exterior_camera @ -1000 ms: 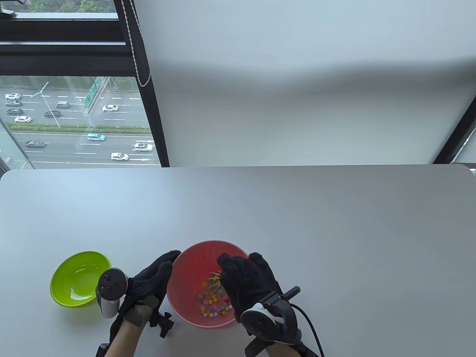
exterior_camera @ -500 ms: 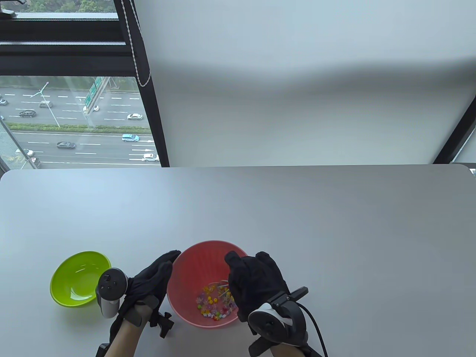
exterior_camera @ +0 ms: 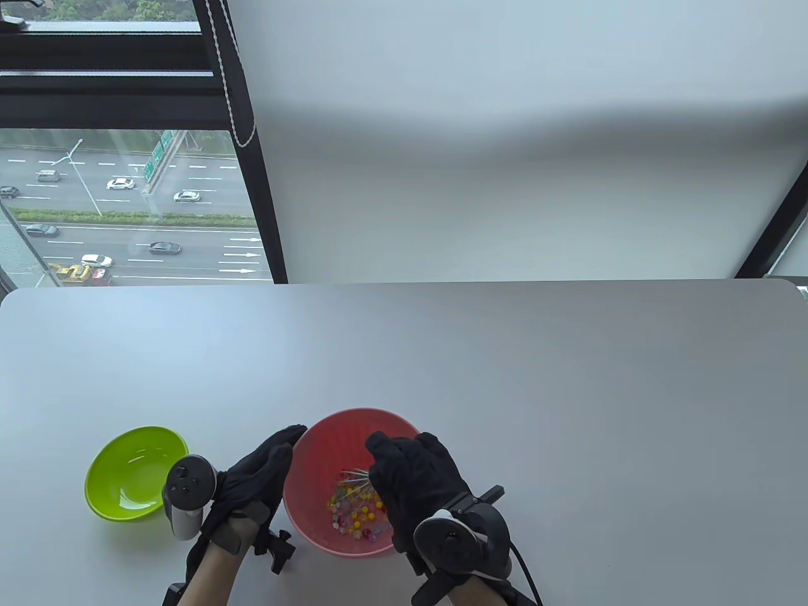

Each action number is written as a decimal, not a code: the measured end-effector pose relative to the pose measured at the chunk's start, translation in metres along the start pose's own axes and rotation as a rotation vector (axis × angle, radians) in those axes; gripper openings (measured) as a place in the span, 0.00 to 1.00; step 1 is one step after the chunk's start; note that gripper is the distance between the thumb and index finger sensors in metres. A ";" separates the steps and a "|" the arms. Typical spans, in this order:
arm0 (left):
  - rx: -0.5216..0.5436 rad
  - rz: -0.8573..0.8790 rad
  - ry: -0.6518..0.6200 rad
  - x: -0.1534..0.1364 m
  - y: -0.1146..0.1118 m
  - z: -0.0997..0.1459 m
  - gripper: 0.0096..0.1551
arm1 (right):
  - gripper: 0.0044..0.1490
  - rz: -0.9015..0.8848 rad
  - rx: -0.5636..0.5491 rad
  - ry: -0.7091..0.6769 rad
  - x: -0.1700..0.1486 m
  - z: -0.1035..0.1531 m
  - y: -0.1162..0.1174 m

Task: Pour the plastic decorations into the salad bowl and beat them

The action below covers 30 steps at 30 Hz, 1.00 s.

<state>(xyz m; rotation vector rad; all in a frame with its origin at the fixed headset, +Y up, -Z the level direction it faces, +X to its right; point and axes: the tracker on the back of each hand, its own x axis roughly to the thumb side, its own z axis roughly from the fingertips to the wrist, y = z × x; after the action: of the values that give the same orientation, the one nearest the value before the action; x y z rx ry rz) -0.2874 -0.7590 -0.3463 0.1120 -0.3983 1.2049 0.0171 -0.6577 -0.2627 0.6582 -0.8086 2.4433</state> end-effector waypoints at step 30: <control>0.000 -0.001 0.000 0.000 0.000 0.000 0.35 | 0.29 -0.066 -0.067 0.037 -0.007 0.001 -0.013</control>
<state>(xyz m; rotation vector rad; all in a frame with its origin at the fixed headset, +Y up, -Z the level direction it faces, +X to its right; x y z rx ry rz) -0.2874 -0.7591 -0.3461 0.1119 -0.3985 1.2040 0.0301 -0.6508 -0.2606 0.6034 -0.8374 2.3511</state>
